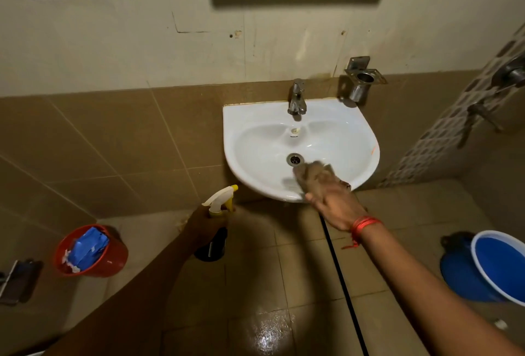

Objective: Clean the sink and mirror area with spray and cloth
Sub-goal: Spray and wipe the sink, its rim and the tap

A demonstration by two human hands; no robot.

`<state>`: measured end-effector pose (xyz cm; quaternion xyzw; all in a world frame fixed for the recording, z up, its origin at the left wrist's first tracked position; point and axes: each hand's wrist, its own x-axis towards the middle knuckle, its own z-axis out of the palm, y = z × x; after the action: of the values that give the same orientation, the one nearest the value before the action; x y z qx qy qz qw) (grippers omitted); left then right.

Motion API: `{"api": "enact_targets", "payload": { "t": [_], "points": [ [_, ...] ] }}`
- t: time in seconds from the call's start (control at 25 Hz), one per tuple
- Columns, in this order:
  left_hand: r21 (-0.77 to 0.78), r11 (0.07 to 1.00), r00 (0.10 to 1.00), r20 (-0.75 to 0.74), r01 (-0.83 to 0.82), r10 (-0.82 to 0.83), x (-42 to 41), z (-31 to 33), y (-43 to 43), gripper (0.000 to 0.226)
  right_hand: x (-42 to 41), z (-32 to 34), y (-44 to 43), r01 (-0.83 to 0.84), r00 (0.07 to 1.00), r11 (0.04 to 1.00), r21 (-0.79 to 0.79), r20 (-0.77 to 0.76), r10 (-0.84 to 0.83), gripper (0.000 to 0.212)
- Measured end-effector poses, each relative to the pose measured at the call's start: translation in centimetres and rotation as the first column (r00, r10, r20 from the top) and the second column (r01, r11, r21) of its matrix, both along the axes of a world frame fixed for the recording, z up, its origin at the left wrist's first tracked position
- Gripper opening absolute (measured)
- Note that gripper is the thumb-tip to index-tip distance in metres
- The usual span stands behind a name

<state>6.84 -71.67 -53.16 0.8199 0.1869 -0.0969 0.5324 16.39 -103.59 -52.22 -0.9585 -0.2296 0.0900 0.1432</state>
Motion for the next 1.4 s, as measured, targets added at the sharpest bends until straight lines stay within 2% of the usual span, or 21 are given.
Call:
{"api": "enact_targets", "payload": {
  "t": [0.04,0.08,0.16,0.28,0.36,0.4,0.48,0.52,0.6,0.64,0.68,0.76,0.84,0.92,1.0,1.04,1.08,1.12,1.2,1.32,1.4],
  "points": [
    [-0.005,1.000,1.000,0.004,-0.003,0.003,0.0,-0.1,0.3,0.035,-0.3,-2.1,0.9,-0.089,0.996,0.976,-0.199,0.007,0.092,0.091],
    [-0.006,1.000,1.000,0.003,-0.004,0.004,0.1,-0.2,0.5,0.034,-0.4,-3.5,1.6,-0.125,0.990,0.952,-0.281,0.022,0.136,0.083],
    [-0.007,1.000,0.999,-0.016,-0.030,0.030,0.4,-0.5,1.1,0.032,0.3,-4.0,2.6,-0.123,0.984,0.949,-0.290,0.088,0.154,0.069],
    [-0.047,0.996,0.997,-0.010,-0.074,0.073,0.8,-0.9,1.8,0.025,1.6,-4.0,4.1,-0.081,0.955,0.905,-0.418,0.228,0.191,0.068],
    [-0.075,0.994,0.997,0.007,-0.078,0.078,1.2,-1.1,2.2,0.018,1.7,-4.5,7.7,-0.014,0.954,0.919,-0.394,0.271,0.131,0.067],
    [-0.082,0.993,0.996,0.009,-0.087,0.088,1.4,-1.2,2.5,0.018,1.5,-4.8,10.5,0.022,0.974,0.927,-0.373,0.217,0.065,0.065],
    [-0.091,0.991,0.995,0.015,-0.100,0.102,1.4,-1.5,3.3,0.018,2.2,-5.0,16.8,0.103,0.984,0.962,-0.251,-0.118,-0.136,0.058],
    [-0.091,0.990,0.994,0.012,-0.103,0.105,1.4,-1.7,3.8,0.015,3.5,-5.2,19.3,0.188,0.947,0.973,-0.131,-0.239,-0.215,0.053],
    [-0.075,0.991,0.994,0.011,-0.110,0.111,1.6,-2.0,5.1,0.005,7.2,-5.3,23.2,0.385,0.848,0.918,0.094,-0.429,-0.311,0.048],
    [-0.066,0.991,0.993,0.007,-0.114,0.115,1.7,-2.2,5.6,0.006,8.7,-4.6,24.4,0.486,0.811,0.866,0.116,-0.429,-0.398,0.053],
    [-0.053,0.992,0.994,0.003,-0.113,0.113,1.9,-2.2,6.0,0.011,10.1,-4.2,25.7,0.570,0.798,0.808,0.148,-0.335,-0.501,0.058],
    [-0.046,0.991,0.992,0.004,-0.126,0.126,2.4,-1.7,6.3,0.020,11.8,-3.9,28.0,0.604,0.792,0.778,0.170,-0.231,-0.565,0.061],
    [-0.053,0.992,0.993,0.025,-0.114,0.115,2.5,-0.8,5.9,0.022,12.3,-4.9,28.2,0.536,0.840,0.823,0.190,-0.216,-0.497,0.057],
    [-0.066,0.991,0.991,0.054,-0.117,0.120,2.4,-0.2,5.4,0.021,11.1,-5.9,27.0,0.521,0.830,0.829,0.205,-0.349,-0.435,0.050],
    [-0.073,0.992,0.992,0.066,-0.105,0.110,2.2,0.5,4.8,0.018,8.5,-6.9,25.2,0.389,0.913,0.882,0.266,-0.239,-0.331,0.037],
    [-0.071,0.992,0.992,0.065,-0.101,0.106,2.1,0.6,4.7,0.018,6.7,-7.0,23.8,0.269,0.959,0.943,0.195,-0.142,-0.244,0.032],
    [-0.076,0.993,0.993,0.059,-0.095,0.099,2.0,0.4,4.6,0.018,4.9,-6.8,22.3,0.128,0.992,0.992,0.001,-0.006,-0.128,0.031],
    [-0.085,0.992,0.994,0.052,-0.096,0.101,1.9,0.5,4.4,0.021,3.5,-7.0,20.1,0.038,0.979,0.985,-0.167,0.206,-0.003,0.035],
    [-0.086,0.990,0.992,0.051,-0.109,0.113,1.7,0.8,3.9,0.027,1.7,-7.9,14.2,-0.053,0.874,0.944,-0.327,0.442,0.202,0.046],
    [-0.097,0.992,0.995,0.043,-0.085,0.089,1.9,0.7,3.2,0.031,1.6,-7.1,3.5,-0.093,0.851,0.905,-0.415,0.438,0.289,0.056],
    [-0.099,0.992,0.996,0.037,-0.073,0.077,2.0,0.8,2.9,0.038,3.3,-5.2,-1.3,-0.100,0.911,0.861,-0.499,0.301,0.280,0.057]
  ]
}}
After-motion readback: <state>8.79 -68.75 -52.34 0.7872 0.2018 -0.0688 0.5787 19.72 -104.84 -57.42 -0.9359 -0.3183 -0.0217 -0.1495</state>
